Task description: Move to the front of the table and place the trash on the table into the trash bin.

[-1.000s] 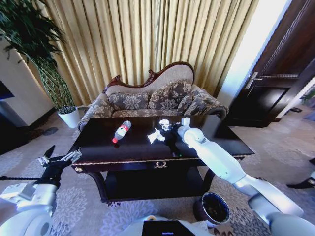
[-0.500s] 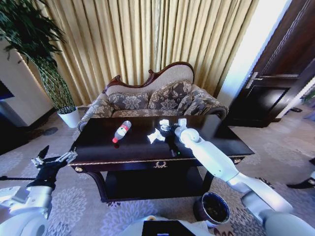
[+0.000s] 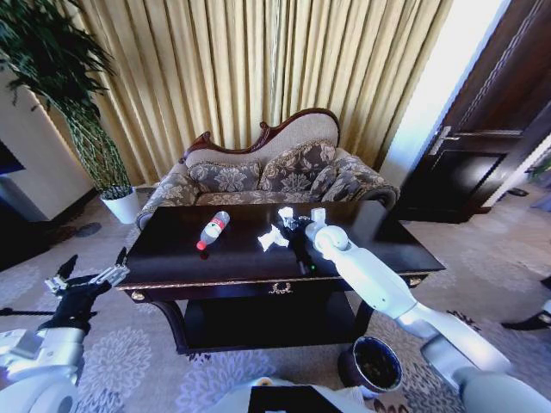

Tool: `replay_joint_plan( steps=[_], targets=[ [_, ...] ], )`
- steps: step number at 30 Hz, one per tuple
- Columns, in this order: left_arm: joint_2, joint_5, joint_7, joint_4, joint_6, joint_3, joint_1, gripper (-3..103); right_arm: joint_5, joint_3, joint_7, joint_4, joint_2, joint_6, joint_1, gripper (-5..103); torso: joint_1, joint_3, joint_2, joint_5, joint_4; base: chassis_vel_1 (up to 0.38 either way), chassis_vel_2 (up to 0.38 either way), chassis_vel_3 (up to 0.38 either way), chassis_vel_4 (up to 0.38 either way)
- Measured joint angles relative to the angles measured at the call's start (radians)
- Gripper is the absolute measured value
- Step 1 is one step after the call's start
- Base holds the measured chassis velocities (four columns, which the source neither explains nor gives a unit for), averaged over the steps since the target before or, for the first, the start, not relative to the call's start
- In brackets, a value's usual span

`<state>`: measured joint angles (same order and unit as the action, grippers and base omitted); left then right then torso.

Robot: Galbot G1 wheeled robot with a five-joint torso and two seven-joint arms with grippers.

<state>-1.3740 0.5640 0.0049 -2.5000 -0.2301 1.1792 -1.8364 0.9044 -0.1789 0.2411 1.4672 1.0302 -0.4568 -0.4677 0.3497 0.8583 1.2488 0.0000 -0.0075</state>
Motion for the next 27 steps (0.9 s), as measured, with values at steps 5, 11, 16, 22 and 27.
replay_joint_plan(
  steps=[5, 11, 16, 22, 27],
  targets=[
    [-0.001, 0.002, 0.003, 0.0, 0.007, 0.013, -0.007, 100, 0.0, 0.001, 0.002, 0.011, -0.002, 0.0, -0.005, 5, 0.0, 0.0, 0.0, 0.0, 0.0, 0.0, 0.0, 0.0, 0.0],
    [-0.005, 0.004, 0.004, 0.0, 0.014, 0.022, -0.01, 100, 0.003, 0.004, 0.022, 0.032, -0.003, 0.001, -0.009, 0, 0.0, 0.0, 0.0, 0.0, 0.0, 0.0, 0.0, 0.0, 0.0],
    [-0.006, 0.005, 0.004, 0.0, 0.017, 0.019, -0.014, 100, 0.016, 0.038, 0.057, 0.104, -0.02, 0.003, -0.031, 0, 0.0, 0.0, 0.0, -0.0001, 0.0001, 0.0, 0.0, 0.0, 0.0],
    [-0.005, 0.013, -0.007, 0.0, -0.002, -0.004, 0.006, 100, 0.06, 0.163, 0.138, 0.292, -0.07, 0.031, -0.152, 0, 0.0, 0.0, 0.0, 0.0001, 0.0, 0.0, 0.0, 0.0, 0.0],
    [-0.005, 0.014, -0.014, 0.0, -0.008, -0.024, 0.021, 100, 0.054, 0.318, 0.148, 0.487, -0.129, 0.035, -0.331, 0, 0.0, 0.0, 0.0, 0.0001, -0.0002, 0.0, 0.0, 0.0, 0.0]
  ],
)
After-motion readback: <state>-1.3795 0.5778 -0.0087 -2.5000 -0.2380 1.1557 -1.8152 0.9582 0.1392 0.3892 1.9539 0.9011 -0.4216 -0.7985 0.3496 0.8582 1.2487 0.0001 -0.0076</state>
